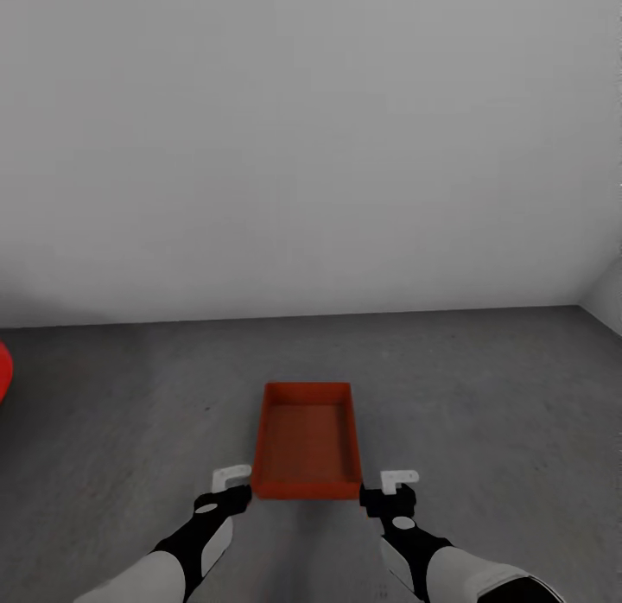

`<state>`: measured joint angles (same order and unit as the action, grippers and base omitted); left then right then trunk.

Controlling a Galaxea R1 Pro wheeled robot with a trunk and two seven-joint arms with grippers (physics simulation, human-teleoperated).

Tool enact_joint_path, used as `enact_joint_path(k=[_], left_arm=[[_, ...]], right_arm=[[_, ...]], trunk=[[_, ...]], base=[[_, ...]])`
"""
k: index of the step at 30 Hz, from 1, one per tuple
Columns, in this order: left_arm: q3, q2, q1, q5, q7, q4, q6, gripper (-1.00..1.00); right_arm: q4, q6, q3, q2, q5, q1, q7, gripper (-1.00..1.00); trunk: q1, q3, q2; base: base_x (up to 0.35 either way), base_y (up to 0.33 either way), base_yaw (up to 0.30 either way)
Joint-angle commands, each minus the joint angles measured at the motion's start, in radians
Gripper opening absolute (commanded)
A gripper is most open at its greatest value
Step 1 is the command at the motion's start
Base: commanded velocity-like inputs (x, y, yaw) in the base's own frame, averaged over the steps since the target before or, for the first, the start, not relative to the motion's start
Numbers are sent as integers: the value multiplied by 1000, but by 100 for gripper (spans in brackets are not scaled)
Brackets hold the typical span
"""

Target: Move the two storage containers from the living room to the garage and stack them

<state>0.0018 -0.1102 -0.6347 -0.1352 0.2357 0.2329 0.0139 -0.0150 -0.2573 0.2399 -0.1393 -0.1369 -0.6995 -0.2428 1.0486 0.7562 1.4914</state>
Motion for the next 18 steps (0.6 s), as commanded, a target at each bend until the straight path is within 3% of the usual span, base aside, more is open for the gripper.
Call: enact_joint_path(k=[1,6,18], left_arm=[[0,0,0,-9,2,0,1,100],[-2,0,0,-9,1,0,2,100],[0,0,0,-10,2,0,2,100]], right_arm=[[1,-4,9,0,-10,-1,-2,100],[1,-5,9,0,-10,-1,-2,100],[1,-5,9,0,-10,-1,-2,100]], trunk=[[-1,1,0],[-1,1,0],[-5,-2,-7]], base=[[-345,0,0],[-215,0,0],[-19,0,0]])
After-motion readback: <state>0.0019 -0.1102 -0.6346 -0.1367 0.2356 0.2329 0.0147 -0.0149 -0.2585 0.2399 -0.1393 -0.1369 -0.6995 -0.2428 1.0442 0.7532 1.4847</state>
